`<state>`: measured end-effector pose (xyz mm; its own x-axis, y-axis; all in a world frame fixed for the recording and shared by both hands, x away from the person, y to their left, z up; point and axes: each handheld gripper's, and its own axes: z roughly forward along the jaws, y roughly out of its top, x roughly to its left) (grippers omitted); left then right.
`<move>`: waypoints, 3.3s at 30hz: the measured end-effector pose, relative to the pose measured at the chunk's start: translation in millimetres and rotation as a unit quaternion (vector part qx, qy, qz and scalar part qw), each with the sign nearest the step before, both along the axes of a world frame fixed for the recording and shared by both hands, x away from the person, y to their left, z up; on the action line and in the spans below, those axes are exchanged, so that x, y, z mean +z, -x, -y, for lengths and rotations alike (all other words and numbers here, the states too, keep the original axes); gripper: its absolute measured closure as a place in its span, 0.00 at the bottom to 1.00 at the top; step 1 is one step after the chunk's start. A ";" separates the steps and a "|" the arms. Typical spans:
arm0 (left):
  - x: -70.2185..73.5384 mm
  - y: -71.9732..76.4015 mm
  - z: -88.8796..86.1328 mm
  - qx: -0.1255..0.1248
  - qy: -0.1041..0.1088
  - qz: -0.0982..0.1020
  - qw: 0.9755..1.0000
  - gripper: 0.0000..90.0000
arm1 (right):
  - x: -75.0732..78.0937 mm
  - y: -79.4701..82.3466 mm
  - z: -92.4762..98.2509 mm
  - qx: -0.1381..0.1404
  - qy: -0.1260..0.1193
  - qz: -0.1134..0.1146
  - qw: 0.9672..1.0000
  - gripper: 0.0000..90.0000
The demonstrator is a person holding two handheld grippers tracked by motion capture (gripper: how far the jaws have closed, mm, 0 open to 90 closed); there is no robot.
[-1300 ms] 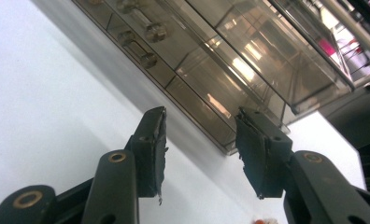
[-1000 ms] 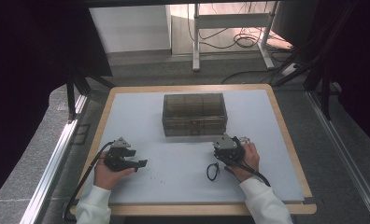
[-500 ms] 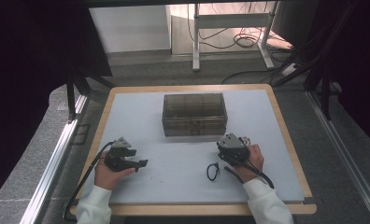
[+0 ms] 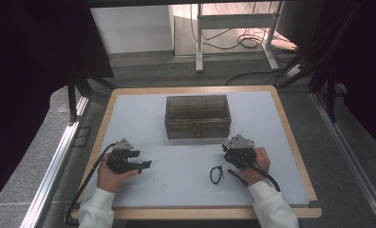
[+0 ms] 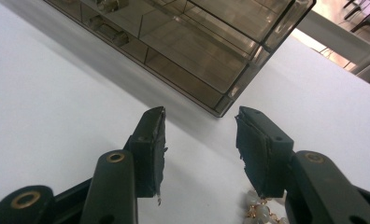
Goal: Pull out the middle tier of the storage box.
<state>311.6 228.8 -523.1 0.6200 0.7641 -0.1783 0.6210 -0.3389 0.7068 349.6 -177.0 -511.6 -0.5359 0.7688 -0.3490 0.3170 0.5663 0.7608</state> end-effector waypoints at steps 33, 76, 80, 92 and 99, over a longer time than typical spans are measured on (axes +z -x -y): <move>4.9 -18.2 22.9 -0.006 -0.004 0.025 1.000 0.33 | 4.1 -15.3 13.8 -0.010 -0.025 -0.022 0.999 0.56; 8.8 -37.7 41.3 -0.005 0.005 0.048 0.999 0.36 | 5.2 -29.9 16.2 -0.009 -0.057 -0.038 0.998 0.56; 10.4 -39.9 44.6 -0.006 0.003 0.051 0.999 0.37 | 5.4 -30.3 15.6 -0.008 -0.056 -0.038 0.998 0.56; 10.1 -44.1 45.7 0.005 0.011 0.060 0.998 0.41 | 9.2 -31.9 12.4 -0.006 -0.053 -0.039 0.998 0.56; 11.5 -46.0 49.2 0.002 0.006 0.063 0.998 0.42 | 8.6 -34.9 10.1 -0.006 -0.050 -0.041 0.998 0.56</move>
<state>357.6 179.6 -511.6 0.6354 0.7646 -0.1083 0.5285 -0.3283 0.7829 384.5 -187.1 -503.0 -0.5500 0.8040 -0.2259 0.3862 0.4847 0.7848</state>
